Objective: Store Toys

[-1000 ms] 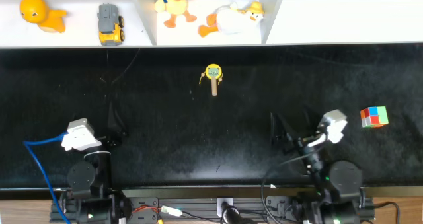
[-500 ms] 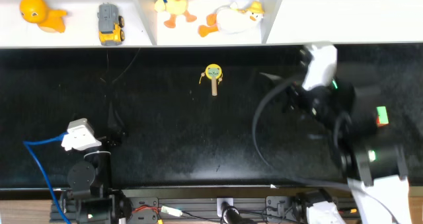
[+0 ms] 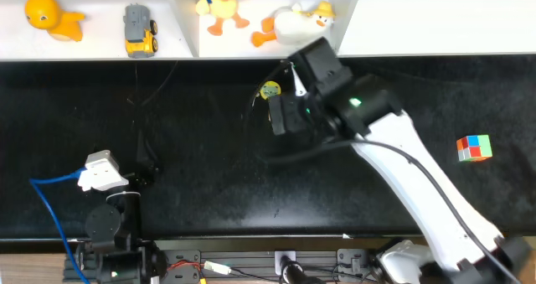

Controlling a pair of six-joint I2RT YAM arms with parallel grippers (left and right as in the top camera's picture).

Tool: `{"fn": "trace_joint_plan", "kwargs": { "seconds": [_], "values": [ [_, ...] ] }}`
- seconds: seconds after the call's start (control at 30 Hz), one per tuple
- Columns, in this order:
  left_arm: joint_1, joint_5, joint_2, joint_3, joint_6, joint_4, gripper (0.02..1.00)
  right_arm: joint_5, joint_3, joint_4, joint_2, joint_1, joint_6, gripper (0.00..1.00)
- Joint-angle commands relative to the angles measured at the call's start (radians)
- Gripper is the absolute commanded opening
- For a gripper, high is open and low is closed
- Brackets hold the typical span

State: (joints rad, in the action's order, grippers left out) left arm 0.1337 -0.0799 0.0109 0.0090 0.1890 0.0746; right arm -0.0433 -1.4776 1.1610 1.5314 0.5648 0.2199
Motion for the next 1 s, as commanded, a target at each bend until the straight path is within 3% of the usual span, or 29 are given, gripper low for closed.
{"fn": "trace_joint_plan", "kwargs": {
  "seconds": [0.03, 0.27, 0.57, 1.0],
  "values": [
    [0.008, -0.009, -0.009, -0.001, 0.018, 0.002, 0.998, -0.019, -0.023, -0.021, 0.082, 0.004, 0.050, 0.996],
    [0.008, -0.008, -0.009, -0.001, 0.018, 0.002, 0.998, -0.019, -0.023, -0.083, 0.246, 0.006, 0.040, 0.963],
    [0.008, -0.008, -0.009, -0.001, 0.018, 0.002, 0.998, -0.024, -0.023, -0.129, 0.398, 0.010, 0.171, 0.961],
    [0.008, -0.008, -0.009, -0.001, 0.018, 0.002, 0.998, -0.056, -0.023, -0.205, 0.504, 0.045, 0.193, 0.930]
  ]
}}
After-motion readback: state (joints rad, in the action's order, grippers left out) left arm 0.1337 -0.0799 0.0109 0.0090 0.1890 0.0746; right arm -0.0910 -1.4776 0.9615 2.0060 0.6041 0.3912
